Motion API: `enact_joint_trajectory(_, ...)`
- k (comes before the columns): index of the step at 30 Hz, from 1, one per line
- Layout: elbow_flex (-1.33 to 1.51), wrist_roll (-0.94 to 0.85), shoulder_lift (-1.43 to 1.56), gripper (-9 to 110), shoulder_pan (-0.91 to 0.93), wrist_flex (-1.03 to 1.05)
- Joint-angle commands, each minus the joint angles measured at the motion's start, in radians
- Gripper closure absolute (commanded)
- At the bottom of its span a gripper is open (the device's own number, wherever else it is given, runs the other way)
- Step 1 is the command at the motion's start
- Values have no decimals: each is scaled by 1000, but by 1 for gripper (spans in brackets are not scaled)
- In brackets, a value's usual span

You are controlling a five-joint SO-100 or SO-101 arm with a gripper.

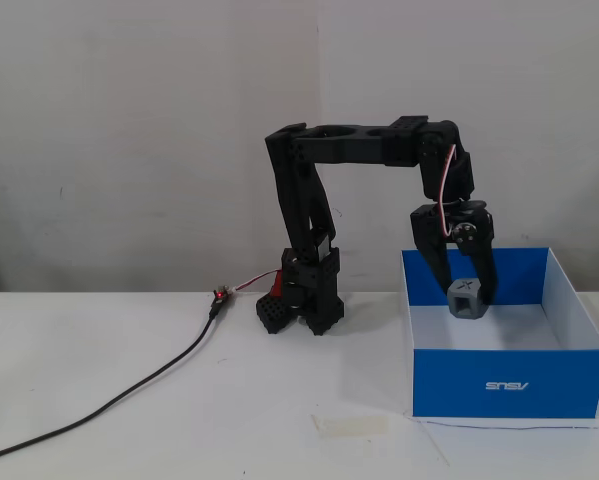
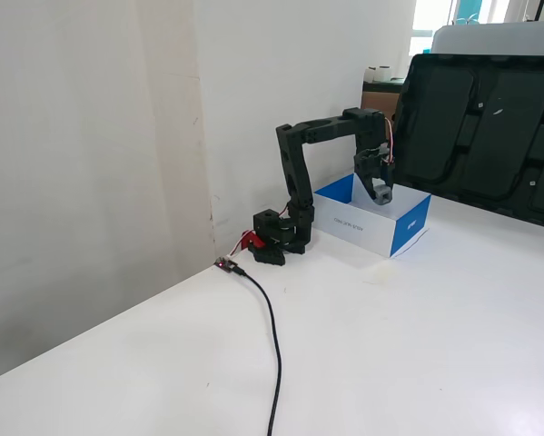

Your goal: Pick the gray block and keep it in the box.

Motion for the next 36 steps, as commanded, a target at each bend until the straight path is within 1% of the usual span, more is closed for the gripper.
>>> enact_joint_trajectory(1,-94,6,-3,95,-12,-8)
enact_joint_trajectory(7,-103,3,-17,93,-20,-12)
enact_joint_trajectory(9,-107,0,-20,88,-26,-12)
enact_joint_trajectory(11,-110,-2,-28,80,-32,-11)
enact_joint_trajectory(12,-112,-3,-32,79,-35,-8)
enact_joint_trajectory(18,-118,-6,-49,77,-48,-2)
enact_joint_trajectory(21,-118,-6,-49,79,-46,0)
enact_joint_trajectory(27,-117,-15,-21,90,14,43)
enact_joint_trajectory(30,-87,-38,15,94,78,51)
enact_joint_trajectory(36,-40,-109,64,97,262,67)
